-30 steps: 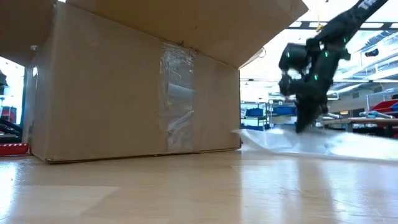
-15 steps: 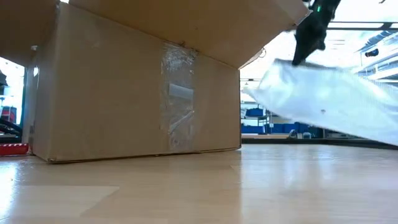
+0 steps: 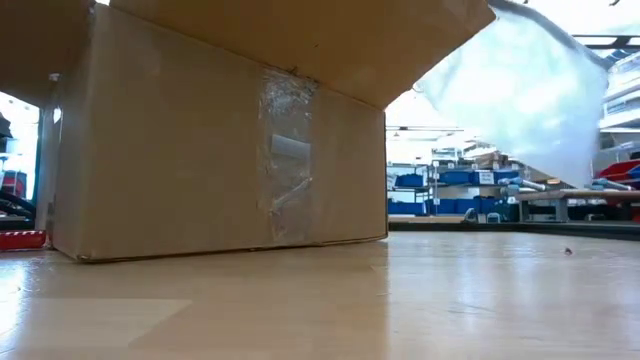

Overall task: Unpack boxes
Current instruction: Open the zip bag

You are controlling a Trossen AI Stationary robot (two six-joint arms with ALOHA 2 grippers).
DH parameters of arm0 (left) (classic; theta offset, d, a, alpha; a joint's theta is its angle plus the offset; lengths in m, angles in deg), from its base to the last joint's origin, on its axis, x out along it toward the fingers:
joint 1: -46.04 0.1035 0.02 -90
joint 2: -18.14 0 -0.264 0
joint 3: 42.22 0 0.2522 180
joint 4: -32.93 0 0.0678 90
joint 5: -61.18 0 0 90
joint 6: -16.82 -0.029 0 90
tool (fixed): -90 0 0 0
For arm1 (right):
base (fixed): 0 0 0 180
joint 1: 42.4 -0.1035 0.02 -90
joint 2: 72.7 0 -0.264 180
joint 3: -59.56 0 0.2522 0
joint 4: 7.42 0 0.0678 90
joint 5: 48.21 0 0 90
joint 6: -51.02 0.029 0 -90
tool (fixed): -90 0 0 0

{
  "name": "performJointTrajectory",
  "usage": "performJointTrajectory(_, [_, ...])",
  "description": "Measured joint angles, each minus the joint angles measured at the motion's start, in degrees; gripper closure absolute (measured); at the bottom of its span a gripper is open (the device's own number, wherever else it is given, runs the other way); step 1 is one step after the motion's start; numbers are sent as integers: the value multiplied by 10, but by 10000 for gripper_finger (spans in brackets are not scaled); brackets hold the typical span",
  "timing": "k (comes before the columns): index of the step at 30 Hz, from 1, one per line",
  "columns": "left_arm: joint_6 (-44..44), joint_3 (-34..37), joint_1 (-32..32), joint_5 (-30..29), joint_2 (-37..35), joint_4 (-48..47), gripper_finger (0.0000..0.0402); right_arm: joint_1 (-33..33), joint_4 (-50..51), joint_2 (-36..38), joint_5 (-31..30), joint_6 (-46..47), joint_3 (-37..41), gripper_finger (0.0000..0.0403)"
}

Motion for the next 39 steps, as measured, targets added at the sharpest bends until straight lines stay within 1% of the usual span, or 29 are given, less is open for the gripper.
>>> performJointTrajectory(4, [47, 0, -5, 54, 0, 63, 222, -15, -47, 0, -11, -6, -23, 402])
performJointTrajectory(7, [55, 0, -24, 60, 0, 108, 214, -18, -85, -1, -12, -25, -23, 402])
performJointTrajectory(10, [55, 0, -49, 25, 0, 145, 214, -18, -106, -6, -12, -44, -24, 402])
performJointTrajectory(17, [65, 0, -92, -86, 0, 220, 214, -19, -147, -15, -3, -87, -24, 402])
performJointTrajectory(23, [50, -1, -131, -153, 19, 267, 214, -19, -180, -30, 83, -139, -23, 402])
performJointTrajectory(25, [50, 0, -138, -168, 26, 258, 214, -20, -179, -42, 102, -156, -22, 402])
performJointTrajectory(29, [61, 0, -154, -179, 40, 268, 214, -28, -190, -62, 116, -161, -22, 402])
performJointTrajectory(33, [66, -1, -170, -166, 54, 266, 214, -42, -204, -88, 117, -162, -22, 402])
performJointTrajectory(39, [62, 0, -168, -170, 64, 228, 214, -63, -231, -125, 116, -166, -22, 402])
